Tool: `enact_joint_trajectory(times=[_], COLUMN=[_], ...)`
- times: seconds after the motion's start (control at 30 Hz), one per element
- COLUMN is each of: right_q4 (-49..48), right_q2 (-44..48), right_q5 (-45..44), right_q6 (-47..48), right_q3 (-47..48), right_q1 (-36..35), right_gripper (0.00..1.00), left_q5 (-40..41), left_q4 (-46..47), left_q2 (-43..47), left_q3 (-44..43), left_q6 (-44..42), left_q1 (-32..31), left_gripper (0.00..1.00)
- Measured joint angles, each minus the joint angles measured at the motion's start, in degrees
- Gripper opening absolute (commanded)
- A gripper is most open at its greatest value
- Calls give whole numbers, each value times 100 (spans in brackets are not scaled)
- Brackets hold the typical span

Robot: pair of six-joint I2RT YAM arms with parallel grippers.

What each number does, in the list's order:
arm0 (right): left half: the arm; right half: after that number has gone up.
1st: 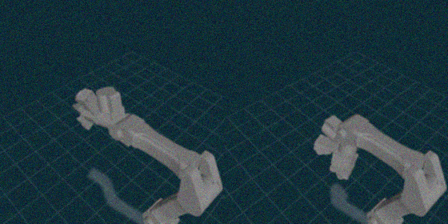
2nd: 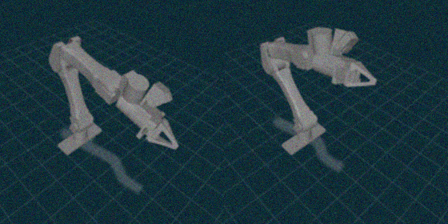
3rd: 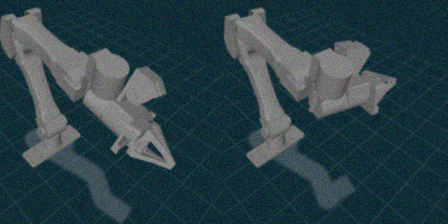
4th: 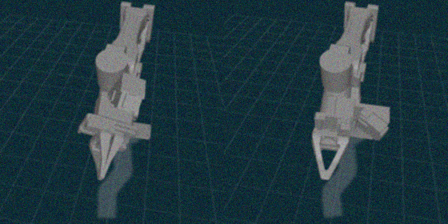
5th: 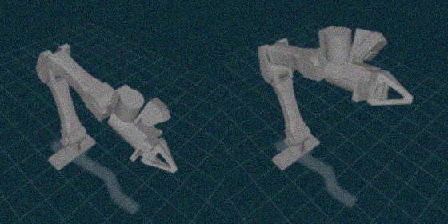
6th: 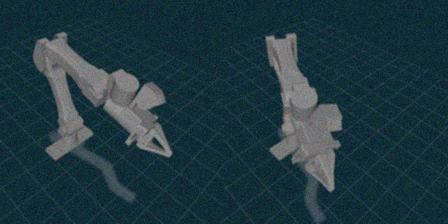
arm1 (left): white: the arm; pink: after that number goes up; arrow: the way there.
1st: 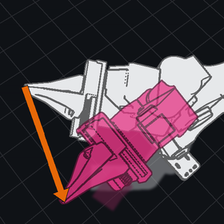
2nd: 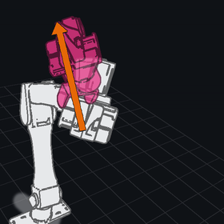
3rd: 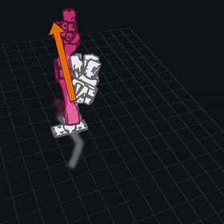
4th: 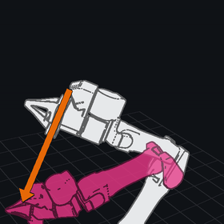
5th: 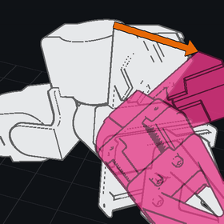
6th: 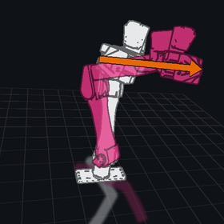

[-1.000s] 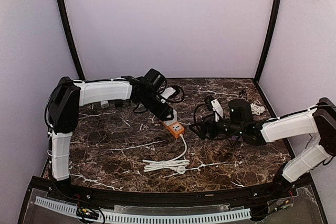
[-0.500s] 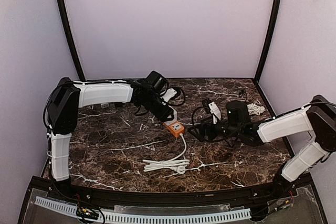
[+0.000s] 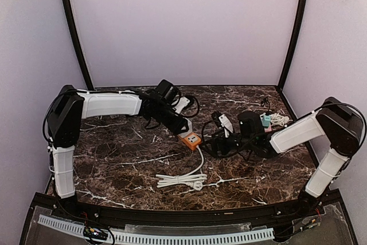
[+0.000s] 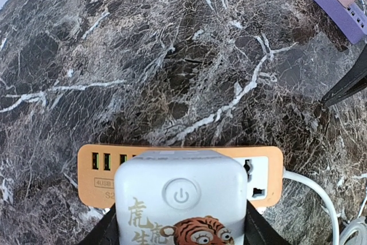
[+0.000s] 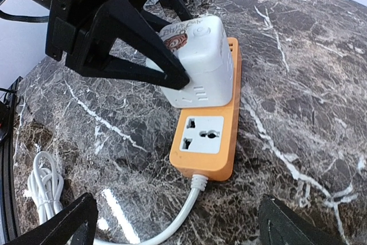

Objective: Pull the plug off the socket

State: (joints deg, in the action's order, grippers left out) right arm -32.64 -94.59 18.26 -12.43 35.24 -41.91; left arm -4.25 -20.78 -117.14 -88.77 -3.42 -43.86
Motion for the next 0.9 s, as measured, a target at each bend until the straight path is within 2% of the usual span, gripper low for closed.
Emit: enact_joint_trajectory(times=[0.4,0.73,0.9], right_q4=[-181,-361,-481], right_q2=[-929,-1646,-1893], right_q5=[-201,-380,-540], right_q6=[588,723,789], right_q3=[887,1097,1263], right_q1=[-566,-1012,-1029], right_gripper=[97,95,90], left_q5=[-155,-192,-195], left_q4=[-509,-673,-647], left_q2=[820,918,935], left_q3=[820,894,933], left_q6=[452,560,575], left_q1=[42,46,46], left_gripper=[2,1,1])
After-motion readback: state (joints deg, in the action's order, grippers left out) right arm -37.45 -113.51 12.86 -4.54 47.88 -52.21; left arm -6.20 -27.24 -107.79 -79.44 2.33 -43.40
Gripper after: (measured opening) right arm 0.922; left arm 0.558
